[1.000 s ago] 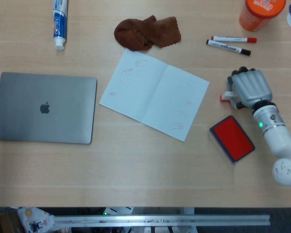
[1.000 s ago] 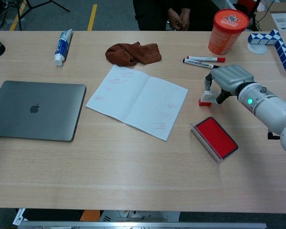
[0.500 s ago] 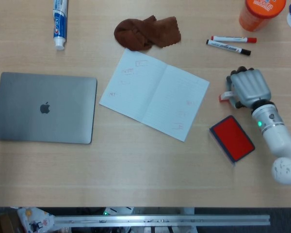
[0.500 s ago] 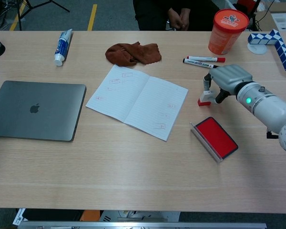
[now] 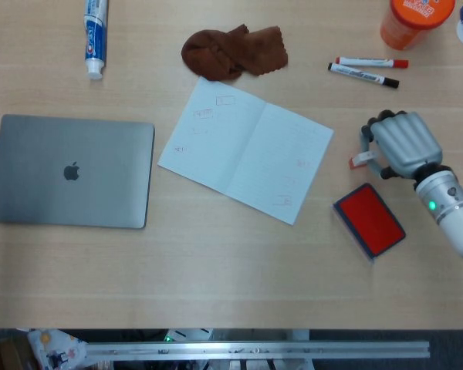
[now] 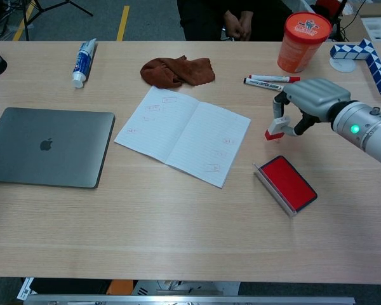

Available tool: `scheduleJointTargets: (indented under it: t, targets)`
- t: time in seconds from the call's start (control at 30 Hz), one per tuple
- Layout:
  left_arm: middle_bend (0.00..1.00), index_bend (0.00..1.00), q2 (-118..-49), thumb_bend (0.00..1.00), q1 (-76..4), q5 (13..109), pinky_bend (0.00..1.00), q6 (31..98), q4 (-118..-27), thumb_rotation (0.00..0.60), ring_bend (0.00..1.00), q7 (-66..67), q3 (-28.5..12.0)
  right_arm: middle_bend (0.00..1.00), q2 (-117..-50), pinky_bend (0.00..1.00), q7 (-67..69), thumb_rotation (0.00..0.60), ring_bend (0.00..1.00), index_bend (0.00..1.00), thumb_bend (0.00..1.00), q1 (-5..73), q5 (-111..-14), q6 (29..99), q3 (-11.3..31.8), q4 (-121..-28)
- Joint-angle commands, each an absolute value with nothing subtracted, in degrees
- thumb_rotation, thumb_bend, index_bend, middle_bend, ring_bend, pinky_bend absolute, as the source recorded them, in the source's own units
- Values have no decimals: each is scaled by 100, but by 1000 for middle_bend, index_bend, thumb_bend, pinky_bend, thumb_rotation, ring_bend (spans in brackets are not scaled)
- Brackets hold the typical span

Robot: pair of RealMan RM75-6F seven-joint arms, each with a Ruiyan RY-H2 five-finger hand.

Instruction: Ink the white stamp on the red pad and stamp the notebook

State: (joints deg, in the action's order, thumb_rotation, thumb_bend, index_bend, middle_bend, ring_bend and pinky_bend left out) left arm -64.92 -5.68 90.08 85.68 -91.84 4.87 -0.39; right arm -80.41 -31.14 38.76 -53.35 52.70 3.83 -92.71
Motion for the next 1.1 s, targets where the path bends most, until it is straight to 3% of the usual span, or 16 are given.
scheduleJointTargets:
  t: [0.03, 0.37, 1.1]
  targets:
    - [0, 0, -6488, 262, -574, 9016, 45, 8555, -9218, 600, 0, 525, -32, 468, -7563, 402, -2899, 600, 301, 628, 351, 3765, -5727, 5239, 200, -9780]
    - [0, 0, -6475, 262, -560, 9046, 45, 8556, -9321, 600, 0, 629, 6, 500, -7274, 419, -2914, 600, 342, 654, 391, 3629, -6459, 5165, -302, -10070]
    - [0, 0, -6536, 262, -495, 9018, 45, 8540, -9172, 600, 0, 479, 69, 562, -7978, 435, -3574, 600, 398, 701, 443, 3586, -6684, 5161, -569, -9325]
